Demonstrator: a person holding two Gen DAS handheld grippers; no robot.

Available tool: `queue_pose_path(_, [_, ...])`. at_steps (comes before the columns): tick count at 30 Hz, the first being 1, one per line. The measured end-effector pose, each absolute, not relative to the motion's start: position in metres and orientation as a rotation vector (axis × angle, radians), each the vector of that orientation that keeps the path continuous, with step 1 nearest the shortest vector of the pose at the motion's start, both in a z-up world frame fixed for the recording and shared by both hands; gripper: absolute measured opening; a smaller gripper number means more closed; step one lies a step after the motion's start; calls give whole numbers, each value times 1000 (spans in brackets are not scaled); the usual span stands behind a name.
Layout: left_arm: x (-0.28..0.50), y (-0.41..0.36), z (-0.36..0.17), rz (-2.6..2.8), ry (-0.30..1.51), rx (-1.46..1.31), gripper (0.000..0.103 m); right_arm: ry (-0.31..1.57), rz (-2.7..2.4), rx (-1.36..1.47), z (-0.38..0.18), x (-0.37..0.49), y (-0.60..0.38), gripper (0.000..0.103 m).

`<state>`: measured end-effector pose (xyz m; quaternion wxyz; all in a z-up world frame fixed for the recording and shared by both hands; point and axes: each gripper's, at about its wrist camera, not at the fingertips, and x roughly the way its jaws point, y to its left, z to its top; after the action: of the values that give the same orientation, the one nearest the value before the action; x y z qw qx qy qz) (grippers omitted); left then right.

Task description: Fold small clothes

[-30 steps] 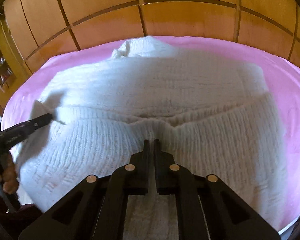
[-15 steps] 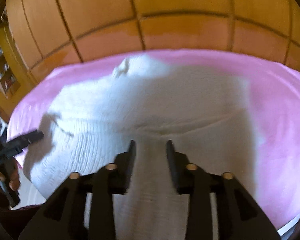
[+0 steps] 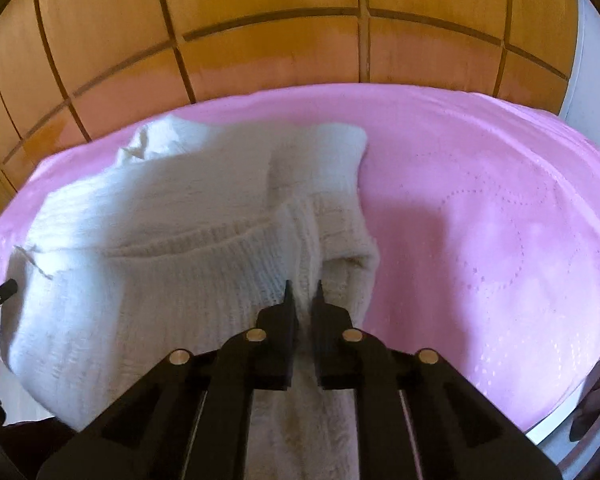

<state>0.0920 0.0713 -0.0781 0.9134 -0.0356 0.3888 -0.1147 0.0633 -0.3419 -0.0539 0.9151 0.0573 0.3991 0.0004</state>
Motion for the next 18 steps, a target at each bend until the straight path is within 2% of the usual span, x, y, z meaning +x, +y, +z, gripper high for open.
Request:
queue_pose_path(10, [75, 100, -11, -309, 659, -209, 5, 649, 69, 168, 29, 38, -347, 6])
queue_pose_path(18, [156, 101, 6, -268, 636, -269, 4, 593, 72, 240, 53, 119, -352, 6])
